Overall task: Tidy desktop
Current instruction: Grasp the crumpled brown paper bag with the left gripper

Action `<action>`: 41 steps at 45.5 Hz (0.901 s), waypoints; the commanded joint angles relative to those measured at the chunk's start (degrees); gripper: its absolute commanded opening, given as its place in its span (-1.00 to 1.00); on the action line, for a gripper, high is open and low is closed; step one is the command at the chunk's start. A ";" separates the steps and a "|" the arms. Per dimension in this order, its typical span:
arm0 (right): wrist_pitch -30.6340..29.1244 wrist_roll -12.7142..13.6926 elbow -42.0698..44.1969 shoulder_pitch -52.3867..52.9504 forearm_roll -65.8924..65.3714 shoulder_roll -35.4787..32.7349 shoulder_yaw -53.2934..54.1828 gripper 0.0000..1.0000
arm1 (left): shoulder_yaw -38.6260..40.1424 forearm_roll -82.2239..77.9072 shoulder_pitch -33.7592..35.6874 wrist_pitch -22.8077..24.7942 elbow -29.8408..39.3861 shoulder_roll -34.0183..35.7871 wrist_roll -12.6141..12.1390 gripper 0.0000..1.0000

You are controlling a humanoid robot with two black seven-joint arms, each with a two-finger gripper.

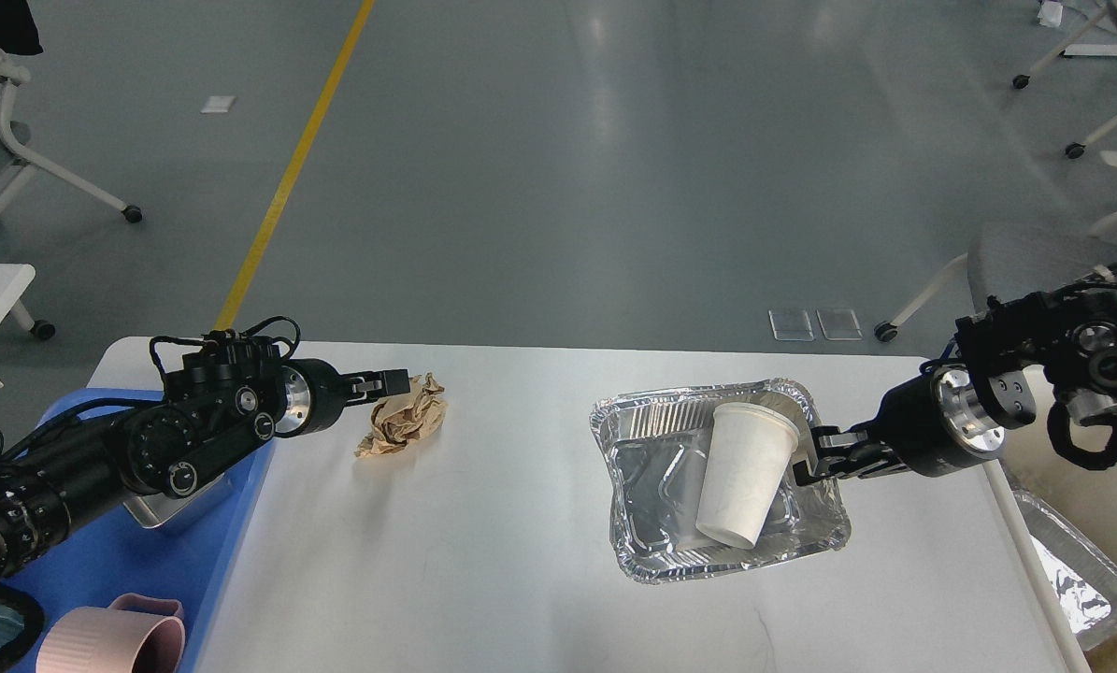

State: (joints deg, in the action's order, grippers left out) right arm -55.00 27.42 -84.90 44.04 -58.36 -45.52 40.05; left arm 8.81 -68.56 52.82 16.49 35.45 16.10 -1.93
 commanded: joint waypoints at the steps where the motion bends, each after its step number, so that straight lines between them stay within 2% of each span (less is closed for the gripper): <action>1: 0.00 0.00 0.00 -0.09 0.09 -0.10 0.38 -1.00 | 0.07 0.09 -0.61 0.03 -2.75 -2.47 0.00 0.75; 6: 0.00 0.00 -0.09 -0.18 0.09 -0.80 0.82 -1.00 | 0.07 0.18 -1.05 -0.32 -5.65 -4.58 0.08 0.77; 16: 0.00 0.00 -0.09 -0.44 0.18 -1.50 1.26 -1.00 | 0.16 0.26 -3.78 -4.71 -15.05 -10.82 0.88 0.88; 20: 0.00 0.00 -0.09 -0.53 0.18 -1.59 1.26 -1.00 | 0.07 0.18 -3.95 -6.38 -16.03 -12.40 1.05 0.88; 25: 0.00 0.00 -0.09 -0.79 0.18 -1.59 1.26 -1.00 | -0.10 0.09 -5.27 -7.35 -16.11 -13.02 2.98 0.84; 28: 0.00 0.00 -0.09 -0.79 0.18 -1.59 1.26 -1.00 | -0.19 -0.09 -5.62 -8.84 -16.11 -13.46 3.60 0.64; 30: 0.00 0.00 -0.09 -0.88 0.18 -1.59 1.26 -1.00 | -1.07 -0.09 -5.71 -9.02 -16.11 -13.46 3.69 0.39; 32: 0.00 0.00 -0.18 -0.97 0.18 -1.59 1.26 -1.00 | -3.17 -0.18 -5.71 -8.76 -16.11 -13.46 3.78 0.04; 36: 0.00 0.00 -0.18 -1.32 0.18 -1.68 1.35 -1.00 | -8.09 0.18 -5.36 -7.44 -16.11 -13.46 4.04 -0.40; 38: 0.00 0.00 -0.18 -1.41 0.18 -1.68 1.61 -1.00 | -9.07 0.18 -5.36 -6.74 -16.03 -13.46 5.00 -0.58; 41: 0.00 0.00 -0.18 -1.85 0.09 -1.68 1.61 -1.00 | -9.77 0.18 -5.10 -5.69 -16.03 -13.28 7.72 -0.75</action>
State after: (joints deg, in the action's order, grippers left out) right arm -55.00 27.42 -85.07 42.73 -58.18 -47.14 41.50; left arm 1.34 -68.48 47.37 9.02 19.34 2.66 2.52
